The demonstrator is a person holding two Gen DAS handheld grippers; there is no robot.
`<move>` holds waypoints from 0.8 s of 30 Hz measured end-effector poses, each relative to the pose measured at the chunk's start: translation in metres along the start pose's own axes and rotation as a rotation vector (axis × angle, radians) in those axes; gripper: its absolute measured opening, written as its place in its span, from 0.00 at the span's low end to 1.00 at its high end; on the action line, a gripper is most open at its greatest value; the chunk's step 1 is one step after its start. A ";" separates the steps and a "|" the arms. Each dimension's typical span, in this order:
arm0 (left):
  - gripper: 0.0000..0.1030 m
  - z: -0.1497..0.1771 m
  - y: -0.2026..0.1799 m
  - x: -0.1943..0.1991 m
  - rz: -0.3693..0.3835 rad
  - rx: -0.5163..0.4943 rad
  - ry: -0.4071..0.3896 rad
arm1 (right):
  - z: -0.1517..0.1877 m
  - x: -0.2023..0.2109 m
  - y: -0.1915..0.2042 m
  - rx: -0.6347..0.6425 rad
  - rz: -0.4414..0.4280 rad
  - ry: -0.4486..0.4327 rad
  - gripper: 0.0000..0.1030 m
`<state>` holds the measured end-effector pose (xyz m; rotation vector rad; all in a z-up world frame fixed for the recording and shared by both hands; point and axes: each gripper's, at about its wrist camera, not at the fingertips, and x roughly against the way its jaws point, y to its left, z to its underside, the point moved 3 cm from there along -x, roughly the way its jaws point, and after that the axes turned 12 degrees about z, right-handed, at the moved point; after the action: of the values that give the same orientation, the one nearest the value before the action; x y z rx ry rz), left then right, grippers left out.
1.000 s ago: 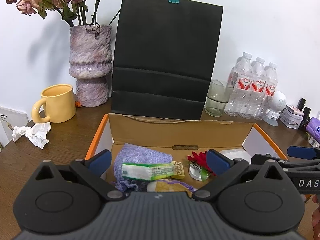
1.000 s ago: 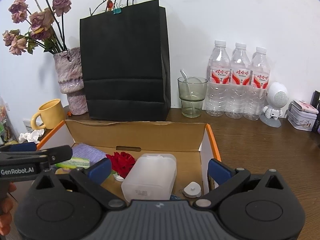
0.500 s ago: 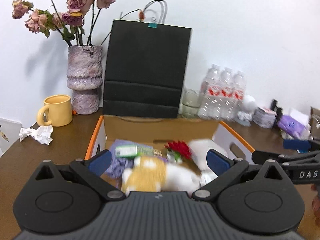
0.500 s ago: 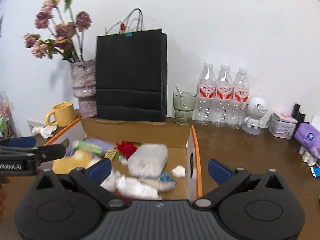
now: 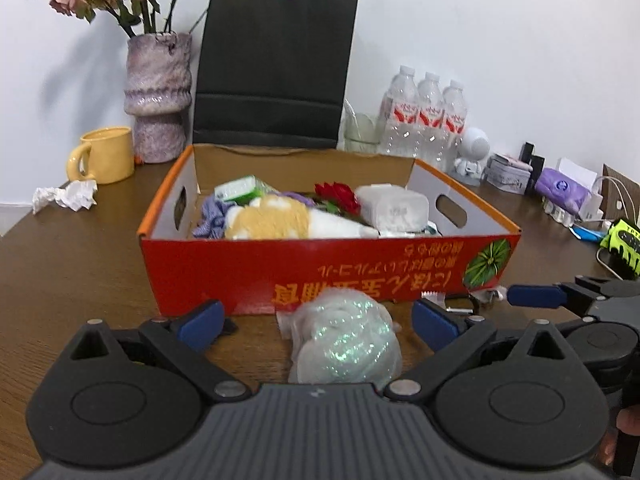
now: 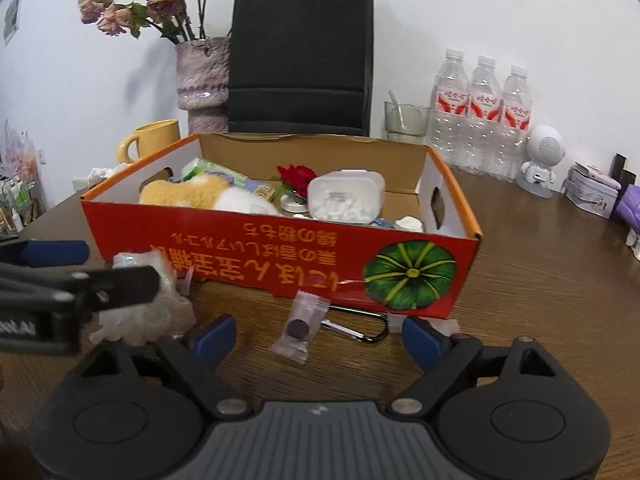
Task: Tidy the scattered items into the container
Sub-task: 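Grasp the small clear packet with the right tool while the left grasps the clear plastic bag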
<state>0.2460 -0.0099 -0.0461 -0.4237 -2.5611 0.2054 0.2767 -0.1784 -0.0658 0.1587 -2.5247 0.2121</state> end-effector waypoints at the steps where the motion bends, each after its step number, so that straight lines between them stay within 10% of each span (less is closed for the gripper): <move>1: 0.95 0.001 0.001 -0.001 0.008 0.006 0.003 | 0.000 -0.001 0.002 -0.001 -0.003 0.001 0.82; 11: 0.71 0.006 0.012 -0.013 0.056 0.079 0.063 | -0.002 -0.020 0.016 -0.016 -0.027 0.044 0.52; 15: 0.46 0.008 0.018 -0.014 0.073 0.107 0.076 | 0.000 -0.019 0.019 0.000 -0.036 0.038 0.16; 24: 0.43 0.005 0.017 -0.007 0.088 0.107 0.040 | -0.002 -0.003 0.008 -0.044 -0.046 -0.027 0.15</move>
<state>0.2534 0.0034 -0.0572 -0.4948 -2.4810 0.3607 0.2790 -0.1702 -0.0664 0.2031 -2.5476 0.1374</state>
